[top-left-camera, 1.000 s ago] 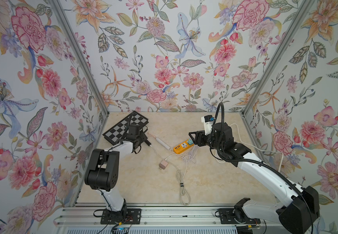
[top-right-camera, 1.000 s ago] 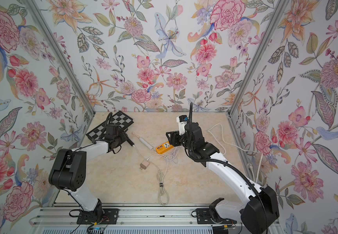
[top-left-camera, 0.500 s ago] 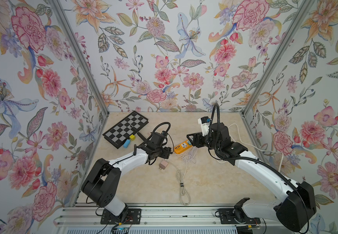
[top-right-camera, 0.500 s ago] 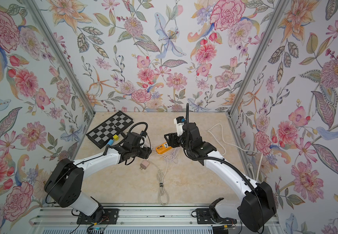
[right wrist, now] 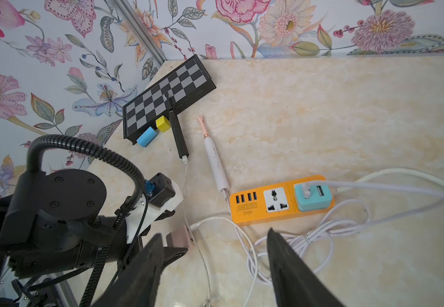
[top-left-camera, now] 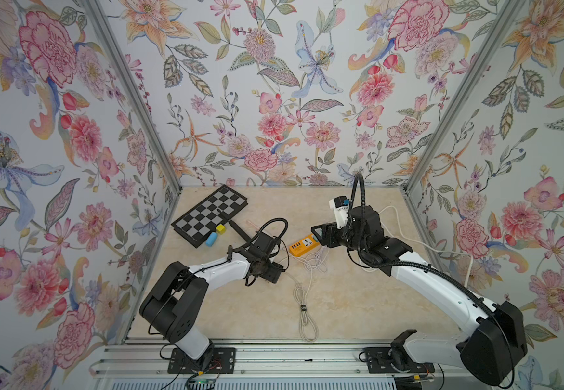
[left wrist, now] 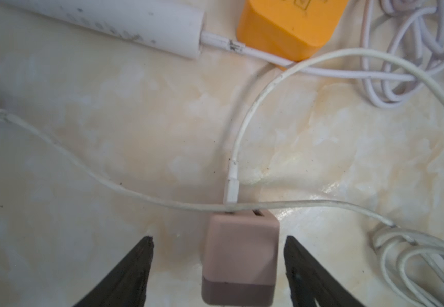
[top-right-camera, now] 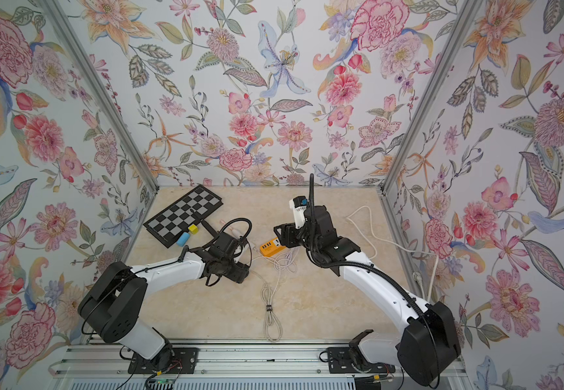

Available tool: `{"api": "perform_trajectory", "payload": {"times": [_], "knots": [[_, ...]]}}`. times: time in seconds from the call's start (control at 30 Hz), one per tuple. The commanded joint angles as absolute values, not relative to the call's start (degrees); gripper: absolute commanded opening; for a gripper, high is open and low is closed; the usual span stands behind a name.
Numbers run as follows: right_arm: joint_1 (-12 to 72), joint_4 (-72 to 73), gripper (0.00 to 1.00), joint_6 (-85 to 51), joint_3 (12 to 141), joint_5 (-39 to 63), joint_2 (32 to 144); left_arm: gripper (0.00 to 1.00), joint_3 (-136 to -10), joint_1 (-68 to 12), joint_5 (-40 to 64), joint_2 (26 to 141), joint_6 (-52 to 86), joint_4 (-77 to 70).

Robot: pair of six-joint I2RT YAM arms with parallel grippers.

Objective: Charge the electric toothbrush
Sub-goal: Pick up the plug from the center of the board.

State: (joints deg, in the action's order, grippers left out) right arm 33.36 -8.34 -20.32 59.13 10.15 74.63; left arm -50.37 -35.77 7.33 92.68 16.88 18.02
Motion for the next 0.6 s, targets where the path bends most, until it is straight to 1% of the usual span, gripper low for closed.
{"api": "perform_trajectory", "payload": {"times": [0.0,0.07,0.2,0.23,0.27,0.33,0.37,0.43,0.53,0.57], "knots": [[33.31,-8.69,0.65,-20.14,60.56,11.12,75.16,0.69,-50.31,-37.07,7.95,95.09,15.34,19.34],[33.26,-8.75,0.65,-20.2,60.31,11.11,74.7,0.6,-50.58,-37.65,7.47,96.0,15.03,19.25],[32.33,-8.95,0.65,-21.23,60.33,12.21,74.23,0.26,-50.05,-37.97,6.55,95.79,15.16,16.27],[31.71,-9.07,0.65,-21.73,60.61,13.78,74.33,0.21,-49.16,-38.01,7.28,95.19,15.36,13.61],[31.03,-9.35,0.65,-22.19,60.94,15.28,74.65,0.19,-48.26,-37.97,7.74,94.48,15.68,10.98],[29.73,-10.28,0.65,-22.93,61.96,17.89,74.93,0.09,-45.29,-38.03,9.12,91.6,15.91,1.97],[29.29,-10.84,0.65,-22.94,62.5,19.22,75.1,0.07,-42.38,-38.08,9.95,88.55,15.95,-4.51],[28.72,-11.74,0.65,-22.22,63.84,23.09,75.4,0.1,-34.75,-38.13,10.08,82.26,15.65,-21.85],[28.57,-13.16,0.63,-21.76,66.22,31.37,76.99,0.24,-22.55,-39.11,8.53,74.91,9.68,-50.37],[28.74,-13.44,0.62,-21.58,67.07,34.13,77.69,0.27,-20.1,-39.54,8.52,73.99,6.92,-57.5]]}}
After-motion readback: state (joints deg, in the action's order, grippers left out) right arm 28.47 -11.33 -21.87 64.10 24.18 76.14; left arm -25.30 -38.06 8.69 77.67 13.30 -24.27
